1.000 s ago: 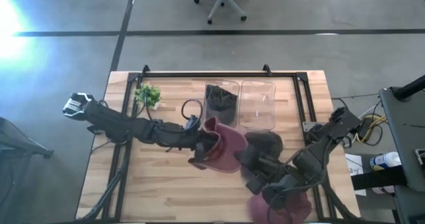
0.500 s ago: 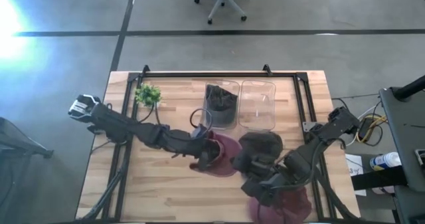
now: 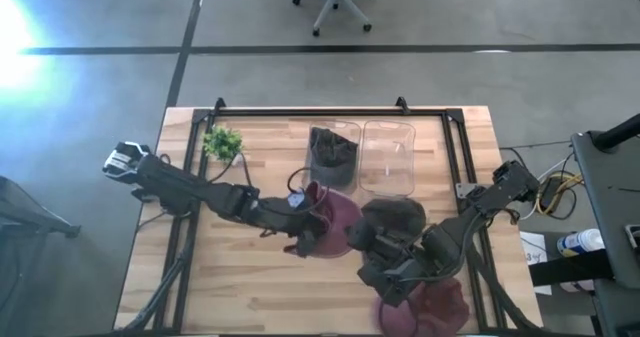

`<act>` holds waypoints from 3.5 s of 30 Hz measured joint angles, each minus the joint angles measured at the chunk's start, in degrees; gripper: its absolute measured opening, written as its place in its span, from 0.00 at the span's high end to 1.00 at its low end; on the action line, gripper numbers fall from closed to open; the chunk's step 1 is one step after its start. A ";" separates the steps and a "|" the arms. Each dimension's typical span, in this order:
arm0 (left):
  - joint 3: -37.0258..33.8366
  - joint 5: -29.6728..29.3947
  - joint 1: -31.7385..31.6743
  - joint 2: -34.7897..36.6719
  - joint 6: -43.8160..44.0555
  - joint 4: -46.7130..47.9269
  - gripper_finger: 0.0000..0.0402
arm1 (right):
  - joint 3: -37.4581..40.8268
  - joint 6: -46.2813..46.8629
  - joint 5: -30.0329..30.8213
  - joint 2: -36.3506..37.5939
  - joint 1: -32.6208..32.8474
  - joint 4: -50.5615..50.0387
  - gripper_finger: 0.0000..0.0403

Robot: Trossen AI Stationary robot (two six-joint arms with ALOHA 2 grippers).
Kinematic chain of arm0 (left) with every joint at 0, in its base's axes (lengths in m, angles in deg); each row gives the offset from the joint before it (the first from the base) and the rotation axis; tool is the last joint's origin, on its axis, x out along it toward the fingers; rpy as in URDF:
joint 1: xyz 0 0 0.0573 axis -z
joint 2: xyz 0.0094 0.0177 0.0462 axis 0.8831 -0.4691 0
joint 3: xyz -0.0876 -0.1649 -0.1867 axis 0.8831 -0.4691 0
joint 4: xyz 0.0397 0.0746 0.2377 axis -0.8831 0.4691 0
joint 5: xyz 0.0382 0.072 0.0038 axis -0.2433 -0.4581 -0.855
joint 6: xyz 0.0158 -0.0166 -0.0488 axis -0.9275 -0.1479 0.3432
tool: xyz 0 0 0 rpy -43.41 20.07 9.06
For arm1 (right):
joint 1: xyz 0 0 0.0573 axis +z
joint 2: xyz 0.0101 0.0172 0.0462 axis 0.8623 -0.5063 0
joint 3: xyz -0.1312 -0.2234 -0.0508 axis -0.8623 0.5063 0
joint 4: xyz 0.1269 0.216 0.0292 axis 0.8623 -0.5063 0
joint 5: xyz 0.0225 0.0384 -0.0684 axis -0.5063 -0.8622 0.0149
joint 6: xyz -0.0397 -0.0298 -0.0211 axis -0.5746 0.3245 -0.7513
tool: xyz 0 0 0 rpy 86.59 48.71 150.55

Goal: Pick & Place hat
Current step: Put the red cap into the right transparent bin

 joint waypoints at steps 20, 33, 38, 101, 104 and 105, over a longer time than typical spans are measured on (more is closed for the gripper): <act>0.35 3.28 0.06 -1.26 -4.88 -4.61 0.62 | 0.11 5.71 -8.16 -2.18 -0.23 9.17 0.97; 0.90 8.57 0.14 0.79 -7.51 -5.09 0.62 | -0.13 17.75 -12.13 0.07 1.29 9.50 0.97; 2.33 7.60 0.19 0.79 -5.76 -1.03 0.60 | 0.10 17.77 -13.37 0.08 1.71 7.73 0.96; -12.50 -43.28 7.31 12.56 -23.16 -6.94 0.42 | 17.04 145.81 25.98 18.54 -12.56 -12.41 0.96; -15.06 -46.02 6.83 10.74 -36.28 -19.03 0.42 | 20.36 146.47 24.67 21.37 -14.84 -12.94 0.97; -15.17 -45.96 6.70 10.45 -38.15 -20.73 0.42 | 21.65 146.32 23.56 22.34 -15.71 -13.18 0.97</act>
